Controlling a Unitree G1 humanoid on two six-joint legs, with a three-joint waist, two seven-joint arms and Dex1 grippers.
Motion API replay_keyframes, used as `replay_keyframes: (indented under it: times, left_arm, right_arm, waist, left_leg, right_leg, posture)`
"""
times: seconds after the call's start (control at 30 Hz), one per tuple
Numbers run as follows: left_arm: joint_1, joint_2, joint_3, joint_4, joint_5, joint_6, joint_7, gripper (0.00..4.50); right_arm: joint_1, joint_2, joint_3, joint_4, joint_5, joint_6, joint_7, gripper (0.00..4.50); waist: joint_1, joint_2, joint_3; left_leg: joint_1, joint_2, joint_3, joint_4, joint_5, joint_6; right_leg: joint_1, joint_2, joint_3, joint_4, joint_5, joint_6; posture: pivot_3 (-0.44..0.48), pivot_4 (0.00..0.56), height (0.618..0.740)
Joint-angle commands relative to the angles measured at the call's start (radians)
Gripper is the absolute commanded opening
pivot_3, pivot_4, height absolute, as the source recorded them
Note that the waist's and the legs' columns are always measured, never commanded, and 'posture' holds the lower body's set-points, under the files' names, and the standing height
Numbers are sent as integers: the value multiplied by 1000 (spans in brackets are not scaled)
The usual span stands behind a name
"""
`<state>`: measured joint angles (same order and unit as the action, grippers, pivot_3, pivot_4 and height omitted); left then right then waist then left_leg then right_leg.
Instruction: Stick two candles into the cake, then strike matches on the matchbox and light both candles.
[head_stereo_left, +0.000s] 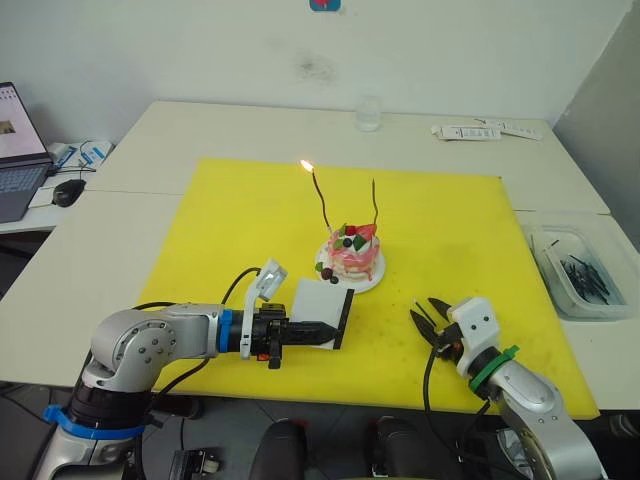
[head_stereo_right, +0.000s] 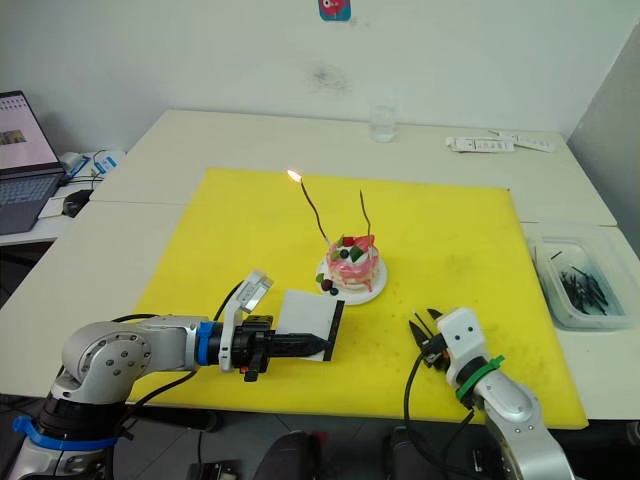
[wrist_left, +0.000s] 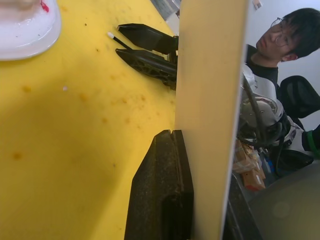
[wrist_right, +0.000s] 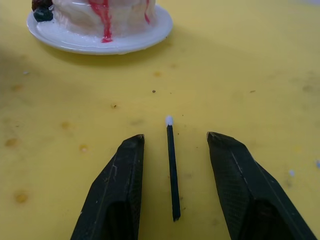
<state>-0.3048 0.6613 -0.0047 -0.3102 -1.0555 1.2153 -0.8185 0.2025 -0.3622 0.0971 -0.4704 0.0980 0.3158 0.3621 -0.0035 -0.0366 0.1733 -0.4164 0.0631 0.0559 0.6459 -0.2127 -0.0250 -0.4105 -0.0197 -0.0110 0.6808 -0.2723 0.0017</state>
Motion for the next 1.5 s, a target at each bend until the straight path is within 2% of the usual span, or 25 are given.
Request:
replay_keyframes:
  times: [0.03,0.5,0.57,0.63,0.73,1.07,1.2,1.33,1.5]
  left_arm:
    - [-19,6,1,-12,-3,-1,-15,0]
    - [-1,8,11,-36,-16,4,-6,0]
    - [-1,7,11,-35,-17,4,-6,0]
    - [-5,5,8,-30,-13,3,-8,0]
    - [-9,3,6,-24,-10,1,-9,0]
    - [-21,-17,10,-8,-14,5,10,0]
    - [-29,-57,31,-23,-36,11,62,0]
    - [-47,-117,38,-34,-46,17,136,0]
    - [-67,-171,19,-17,-22,0,178,0]
  right_arm:
    - [-17,17,0,38,10,-6,5,2042]
    - [46,25,-24,35,40,-29,32,2042]
    - [49,26,-22,32,44,-28,32,1688]
    - [49,29,-16,30,45,-23,33,1123]
    - [49,32,-11,28,46,-19,34,31]
    - [17,22,-12,9,66,-6,61,8]
    - [-12,-83,-23,-169,95,91,135,8]
    - [-65,-236,-60,-347,158,242,217,8]
    - [-189,-404,-100,-459,289,429,311,8]
  waist:
    - [-1,-1,0]
    - [1,-2,-2]
    - [1,-2,-2]
    - [1,-2,-2]
    - [1,-2,-2]
    - [1,-2,-2]
    - [2,-2,-1]
    - [2,-2,-1]
    - [2,-3,-1]
  left_leg:
    - [0,0,0,0,0,0]
    - [0,0,0,0,0,0]
    - [0,0,0,-1,0,0]
    - [0,0,0,-1,0,0]
    - [0,0,-1,-1,0,0]
    - [0,0,-1,-1,0,0]
    - [0,0,0,0,0,0]
    - [0,0,0,0,0,0]
    - [0,-1,-2,0,0,0]
  right_leg:
    - [0,0,0,0,0,0]
    - [0,-1,0,0,0,0]
    - [0,0,0,0,0,-1]
    - [0,0,0,0,0,-1]
    - [0,0,0,0,0,-1]
    - [1,0,0,0,0,-1]
    - [0,0,0,0,0,-1]
    - [0,0,0,0,0,0]
    - [1,0,-1,0,0,0]
  posture:
    - [0,150,706]
    - [0,150,706]
    - [0,150,706]
    - [0,150,706]
    - [0,150,706]
    - [0,150,706]
    - [0,150,706]
    - [0,150,706]
    - [0,150,706]
